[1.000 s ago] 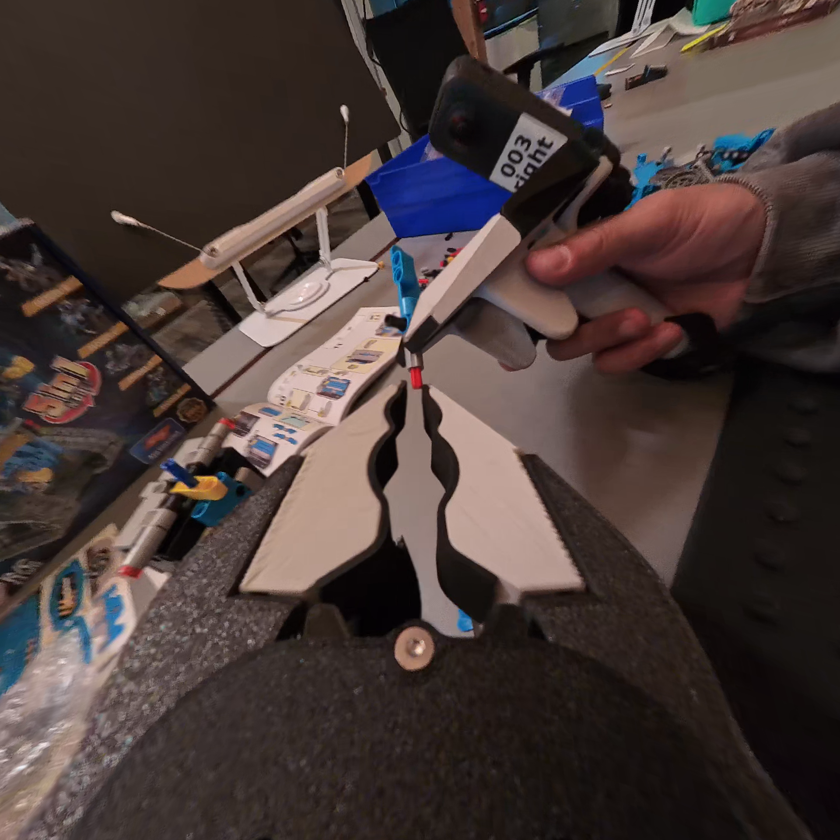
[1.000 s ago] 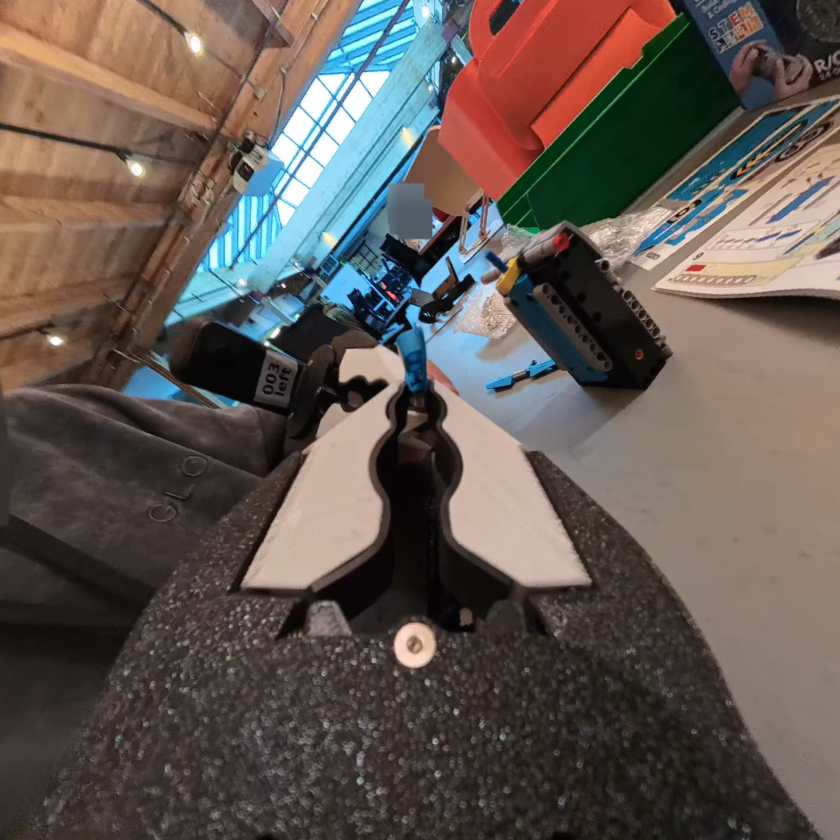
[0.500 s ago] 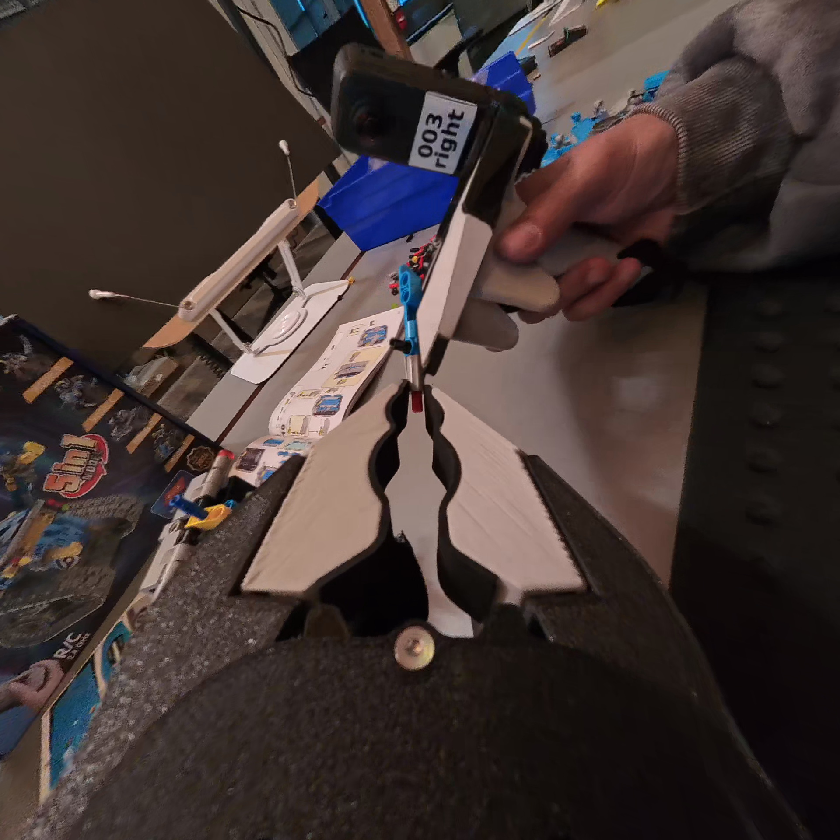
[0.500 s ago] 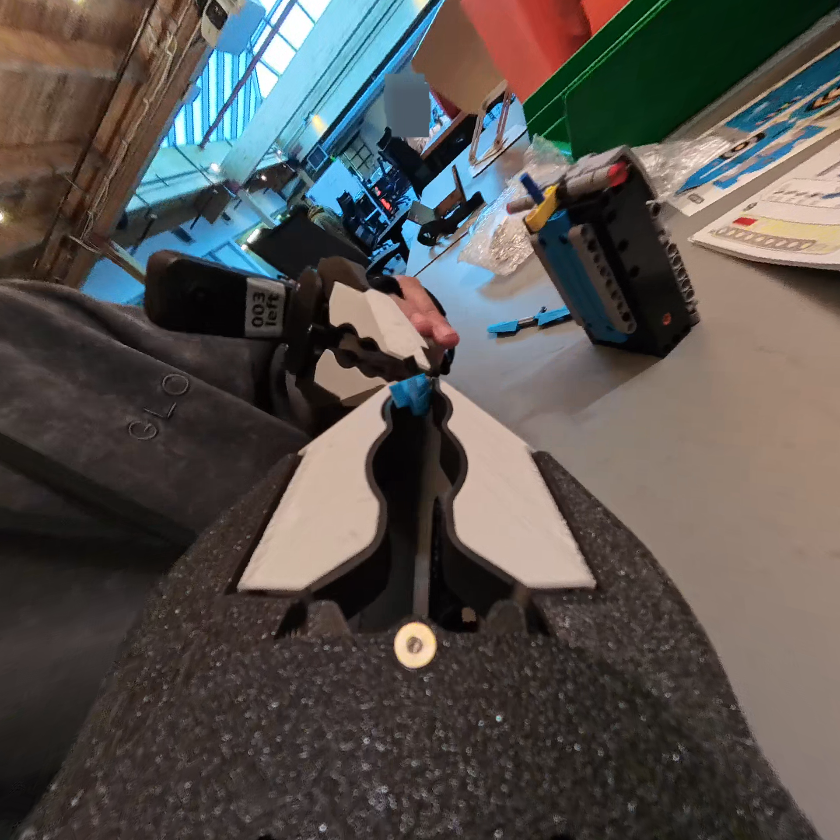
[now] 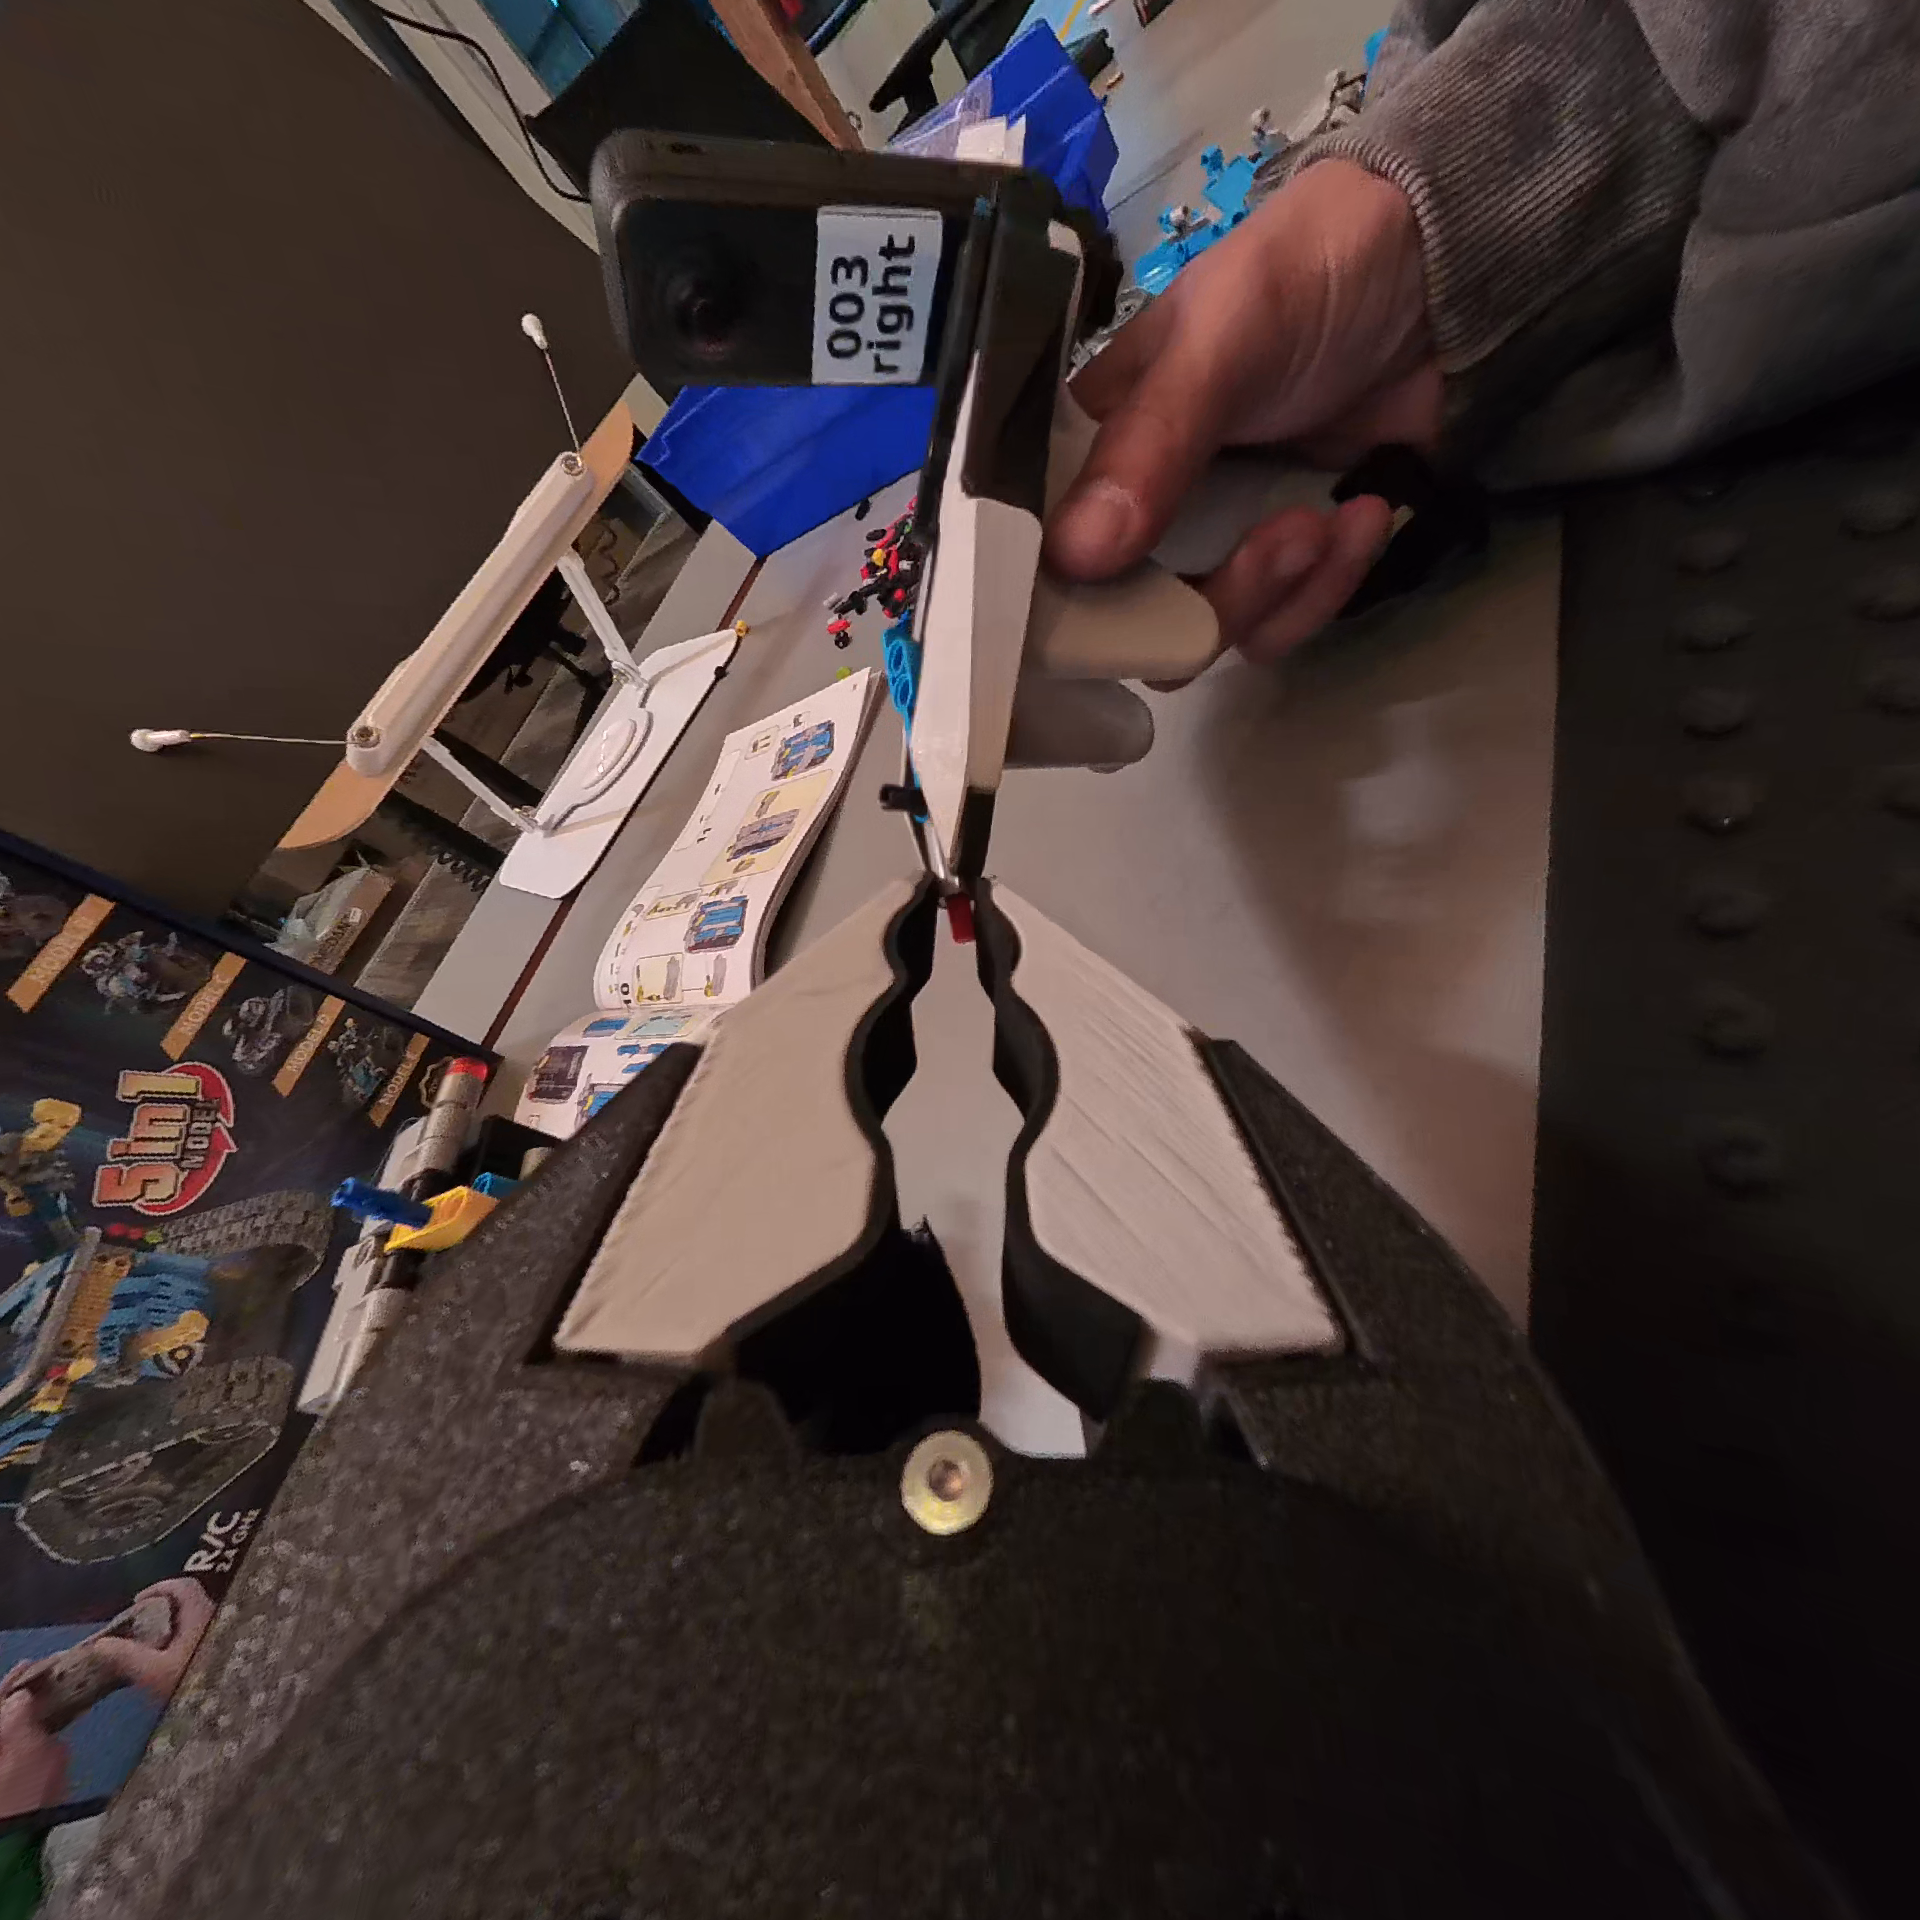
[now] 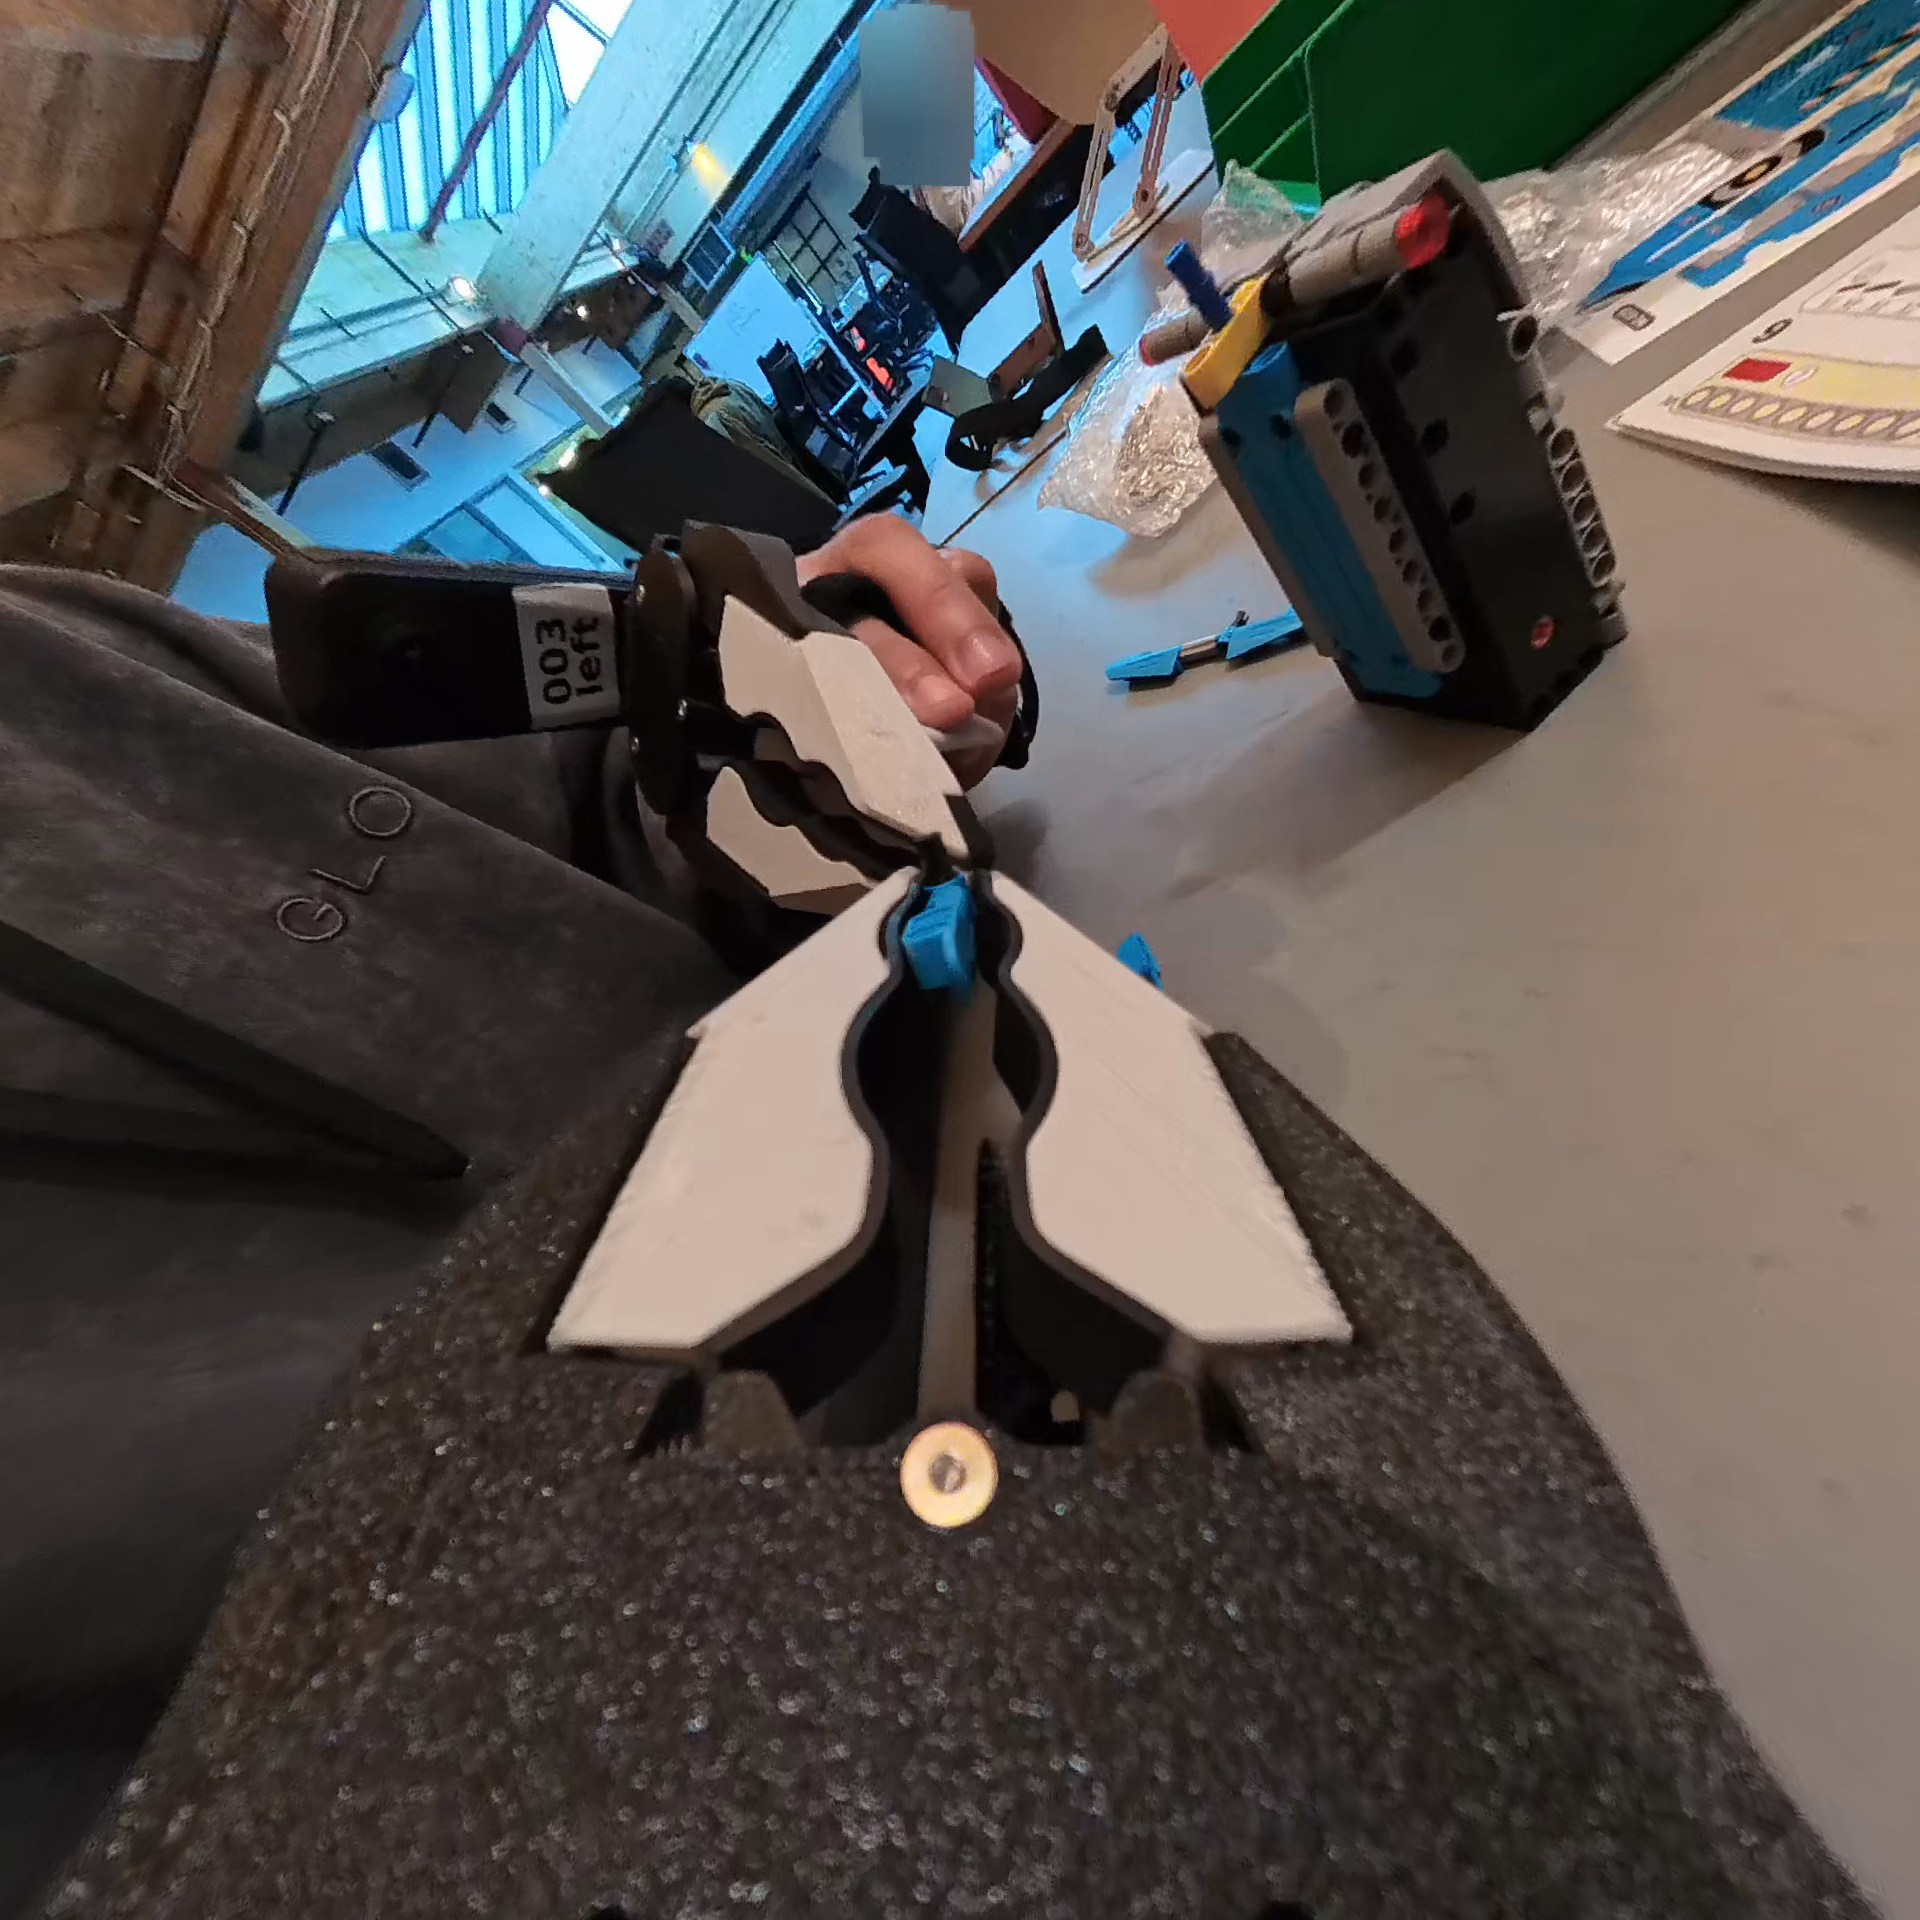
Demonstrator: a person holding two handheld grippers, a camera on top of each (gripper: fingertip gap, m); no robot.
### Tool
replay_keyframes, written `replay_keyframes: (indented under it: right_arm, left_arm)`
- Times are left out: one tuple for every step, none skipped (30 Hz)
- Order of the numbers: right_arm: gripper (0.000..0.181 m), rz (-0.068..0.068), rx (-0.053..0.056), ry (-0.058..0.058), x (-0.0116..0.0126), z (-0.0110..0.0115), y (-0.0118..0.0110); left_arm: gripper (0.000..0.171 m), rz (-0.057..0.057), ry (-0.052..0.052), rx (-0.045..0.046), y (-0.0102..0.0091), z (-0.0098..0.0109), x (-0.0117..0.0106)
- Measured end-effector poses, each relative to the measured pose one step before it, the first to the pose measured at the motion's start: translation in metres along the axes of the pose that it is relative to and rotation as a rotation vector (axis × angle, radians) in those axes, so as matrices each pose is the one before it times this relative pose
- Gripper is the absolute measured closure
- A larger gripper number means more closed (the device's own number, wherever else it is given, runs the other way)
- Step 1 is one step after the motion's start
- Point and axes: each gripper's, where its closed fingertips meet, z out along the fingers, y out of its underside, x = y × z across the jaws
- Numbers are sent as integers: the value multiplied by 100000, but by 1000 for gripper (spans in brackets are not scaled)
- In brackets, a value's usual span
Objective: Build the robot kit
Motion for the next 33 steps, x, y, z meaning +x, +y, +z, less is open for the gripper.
replay_keyframes:
  right_arm:
    - [174, -2124, 218, 1104, 3, -27, -7]
    - [174, -834, 354, 428, -42, -11, -82]
    - [174, -222, 343, -133, -48, -3, -84]
    - [175, 49, 250, 190, 26, 12, -63]
    - [175, -1376, 106, 1333, 68, 89, -14]
    - [175, -2319, -97, 2891, 280, -4, -41]
    - [175, -2370, -767, 4032, 495, -216, 0]
    - [175, -1467, -816, 4173, 620, -332, 56]
    - [175, -1894, -1043, 3236, 472, -259, 140]
    - [175, -2761, -1872, 2790, 331, -81, 260]
    - [175, -3024, -2570, 2456, 272, 136, 419]
    - [175, -2251, -3623, 2345, 283, 309, 620]
    - [175, -1128, -4145, 1988, 257, 429, 756]
    - [174, -520, -4076, 929, 75, 480, 746]
    - [174, 259, -3556, 517, 3, 433, 606]
    - [174, 400, -2438, 291, 22, 340, 399]
    - [174, 1521, -2009, -923, -89, 264, 294]
    - [174, 2736, -1576, -1335, -80, 185, 208]
    - [174, 1902, -115, -800, -6, 75, 42]
    - [174, 1179, -189, -550, 16, -6, 46]
    - [174, 605, 215, -95, 52, -67, -17]
    - [174, 306, 762, 267, 75, -105, -107]
    - [174, 288, 728, 153, 51, -117, -118]
    - [174, 595, 499, -44, 38, -103, -90]
    - [174, 690, 587, -332, -13, -91, -91]
    - [174, 328, 839, -538, -63, -73, -125]
    - [174, 225, 552, -733, -115, -43, -83]
    - [174, 379, 213, -840, -126, 23, -21]
    - [174, 390, -125, -410, -55, 66, 18]
    - [174, 57, -328, 190, 18, 85, 64]
    - [174, -178, -307, 397, 59, 82, 53]
    - [174, 378, -56, 31, 26, 98, 33]
    - [174, 874, 80, -492, -13, 137, 42]
  left_arm:
    - [166, -746, -11, 284, -48, -6, 4]
    - [166, -1192, 312, 429, -92, -20, 1]
    - [165, -1033, 304, 277, -78, -23, -7]
    - [165, -520, 365, -356, 74, -49, -44]
    - [165, -463, 1286, -1262, 294, -193, -53]
    - [158, -2693, 690, -2593, 593, -362, -407]
    - [152, -6413, 1283, -2468, 702, -474, -620]
    - [151, -9413, 6751, -2281, 708, -517, -2]
    - [148, -10254, 10684, -4082, 884, -420, 663]
    - [143, -7734, 7177, -4869, 951, -189, 417]
    - [143, -3652, 1751, -2882, 787, -33, -2]
    - [142, -180, 3362, -2179, 771, 171, 560]
    - [142, -243, 2919, -2158, 609, 403, 505]
    - [140, -2602, 340, -918, 277, 539, -21]
    - [140, -3537, 2270, -1330, 259, 615, 184]
    - [140, -3430, 665, -2263, 332, 637, -165]
    - [140, -2002, -208, -2160, 348, 544, -309]
    - [141, -1240, -1398, -2272, 349, 396, -449]
    - [143, -1338, -975, -2077, 299, 213, -357]
    - [143, -694, 3527, -1268, 173, 68, 434]
    - [144, -664, 2008, 526, -94, 29, 259]
    - [144, -466, -199, 738, -108, 73, -65]
    - [144, -239, 589, 167, 17, 130, 18]
    - [144, -339, -131, -296, 85, 169, -153]
    - [149, -430, -862, 159, 5, 106, -287]
    - [154, -662, -579, 814, -141, -13, -236]
    - [157, -42, -314, 329, -58, -25, -118]
    - [161, 1848, -547, -1449, 269, 103, 0]
    - [161, 2400, -988, -188, 45, 72, 87]
    - [161, 2175, -1141, -276, -31, 56, 61]
    - [161, 1655, -1037, -145, -42, 72, 79]
    - [161, 1750, -776, -89, -46, 49, 123]
    - [161, 2568, -960, 8, -47, 19, 143]
